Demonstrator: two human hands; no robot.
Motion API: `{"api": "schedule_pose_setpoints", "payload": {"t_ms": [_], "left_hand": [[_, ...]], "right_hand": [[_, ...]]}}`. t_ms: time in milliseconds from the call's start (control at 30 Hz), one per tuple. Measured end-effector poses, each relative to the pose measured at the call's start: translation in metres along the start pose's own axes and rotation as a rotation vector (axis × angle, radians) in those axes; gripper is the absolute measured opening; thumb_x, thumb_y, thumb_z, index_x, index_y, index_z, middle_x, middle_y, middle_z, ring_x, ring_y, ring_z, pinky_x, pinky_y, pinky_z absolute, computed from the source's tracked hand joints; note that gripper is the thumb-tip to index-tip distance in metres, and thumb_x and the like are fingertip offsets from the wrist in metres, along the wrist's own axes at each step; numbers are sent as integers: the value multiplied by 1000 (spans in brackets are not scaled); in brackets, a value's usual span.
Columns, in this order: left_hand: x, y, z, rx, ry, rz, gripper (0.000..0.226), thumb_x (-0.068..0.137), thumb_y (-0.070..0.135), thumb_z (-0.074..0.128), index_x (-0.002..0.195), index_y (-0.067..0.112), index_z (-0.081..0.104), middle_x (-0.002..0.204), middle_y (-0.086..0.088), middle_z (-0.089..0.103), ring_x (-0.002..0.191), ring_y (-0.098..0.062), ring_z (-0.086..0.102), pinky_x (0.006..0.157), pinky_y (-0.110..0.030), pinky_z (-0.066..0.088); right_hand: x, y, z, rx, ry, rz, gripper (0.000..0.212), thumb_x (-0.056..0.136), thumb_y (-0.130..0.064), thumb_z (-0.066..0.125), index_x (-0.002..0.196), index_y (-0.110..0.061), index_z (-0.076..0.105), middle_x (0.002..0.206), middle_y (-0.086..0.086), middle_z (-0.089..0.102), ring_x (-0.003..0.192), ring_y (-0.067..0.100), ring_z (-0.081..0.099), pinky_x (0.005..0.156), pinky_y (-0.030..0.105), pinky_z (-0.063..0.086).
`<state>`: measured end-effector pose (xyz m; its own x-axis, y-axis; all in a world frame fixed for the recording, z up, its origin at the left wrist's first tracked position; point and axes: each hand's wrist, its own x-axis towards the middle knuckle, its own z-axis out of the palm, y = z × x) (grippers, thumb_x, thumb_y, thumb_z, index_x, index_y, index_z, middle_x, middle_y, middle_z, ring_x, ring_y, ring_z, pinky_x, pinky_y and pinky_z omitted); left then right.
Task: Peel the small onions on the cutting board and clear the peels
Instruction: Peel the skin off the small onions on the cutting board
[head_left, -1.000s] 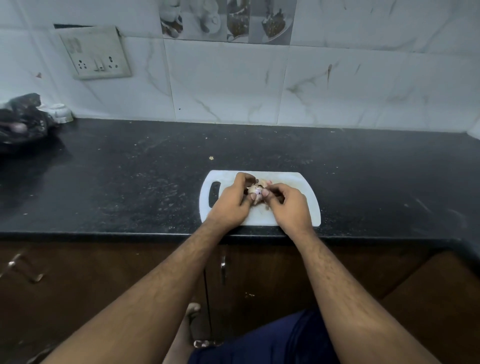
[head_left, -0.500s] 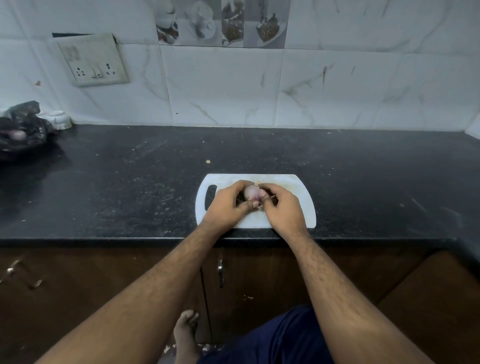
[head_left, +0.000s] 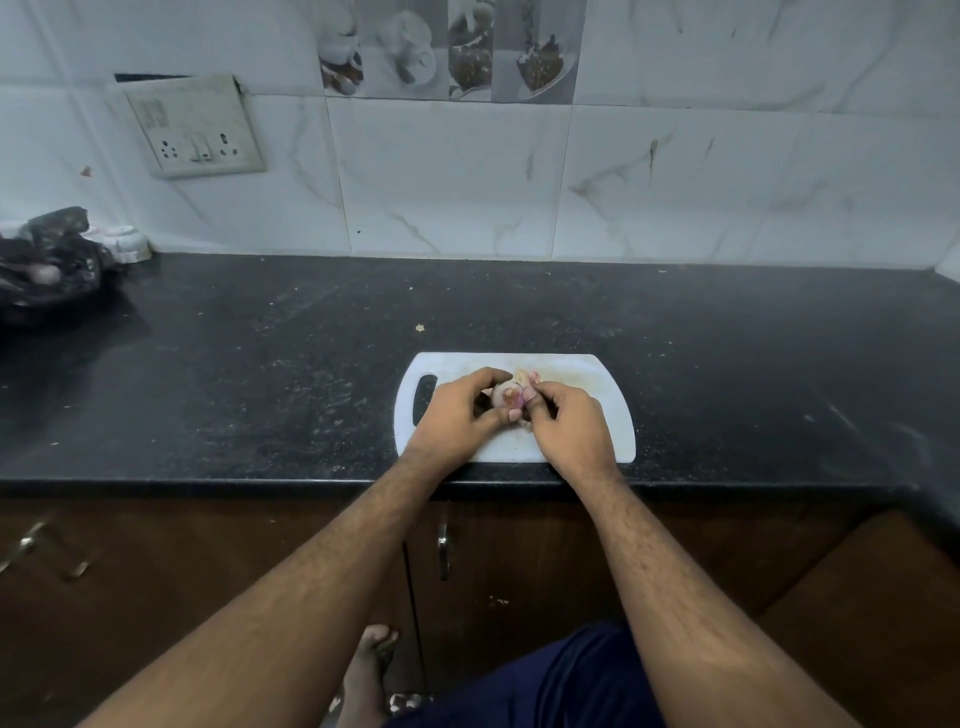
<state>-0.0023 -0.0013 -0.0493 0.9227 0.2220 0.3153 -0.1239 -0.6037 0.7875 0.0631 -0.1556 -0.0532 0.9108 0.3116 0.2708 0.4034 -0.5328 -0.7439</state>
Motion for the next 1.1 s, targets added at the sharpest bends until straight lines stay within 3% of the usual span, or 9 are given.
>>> {"api": "schedule_pose_setpoints", "payload": {"t_ms": [133,300,467,567,700,833,1000,1100], "left_hand": [[1,-1,1,103,-30,49,54,88,21,80,138,14,62,119,1,69,107,-8,61,100,-24,49],[1,1,1,122,-47,42,58,92,18,68,145,9,49,130,-5,66,118,-15,59,101,-24,44],[3,-3,1,76,4,21,40,83,20,84,114,12,61,111,-1,63,92,-2,58,75,-3,41],[3,-5,1,57,19,48,33,84,18,83,114,17,68,110,-3,65,95,-4,60,78,-1,39],[2,-5,2,58,46,73,41,85,23,83,124,17,72,110,0,70,97,-6,64,81,-2,42],[2,-5,2,61,75,95,45,85,24,84,127,14,72,113,-1,73,99,-5,65,83,-1,42],[3,-5,3,75,92,91,43,83,27,85,123,15,73,109,0,72,97,-8,66,79,-2,42],[5,-8,4,89,82,84,38,82,28,86,117,18,73,102,1,68,90,-8,63,76,-3,42]], "right_hand": [[-1,0,1,14,22,-75,26,100,-31,59,124,-24,68,116,-12,66,98,6,62,88,28,51],[-2,1,-4,129,-15,-162,24,95,-20,70,117,-27,73,109,-16,66,96,-4,60,76,7,42],[-5,-1,-3,149,15,-145,23,90,-14,75,109,-28,76,102,-17,67,93,-4,60,75,11,43],[-8,-2,-4,142,41,-193,18,89,-18,76,105,-27,78,98,-17,68,93,0,61,74,11,43],[-11,-3,-4,149,88,-212,15,89,-15,76,101,-24,79,98,-13,72,101,2,63,85,12,47],[-12,-3,-4,132,119,-241,15,90,-16,76,104,-21,79,94,-14,70,89,3,62,86,25,54],[-11,-2,-1,75,122,-254,17,93,-18,72,109,-20,77,100,-10,71,97,9,65,89,36,57],[-11,-1,0,53,125,-243,19,94,-20,72,112,-19,77,101,-9,71,94,9,66,87,35,58]]}}
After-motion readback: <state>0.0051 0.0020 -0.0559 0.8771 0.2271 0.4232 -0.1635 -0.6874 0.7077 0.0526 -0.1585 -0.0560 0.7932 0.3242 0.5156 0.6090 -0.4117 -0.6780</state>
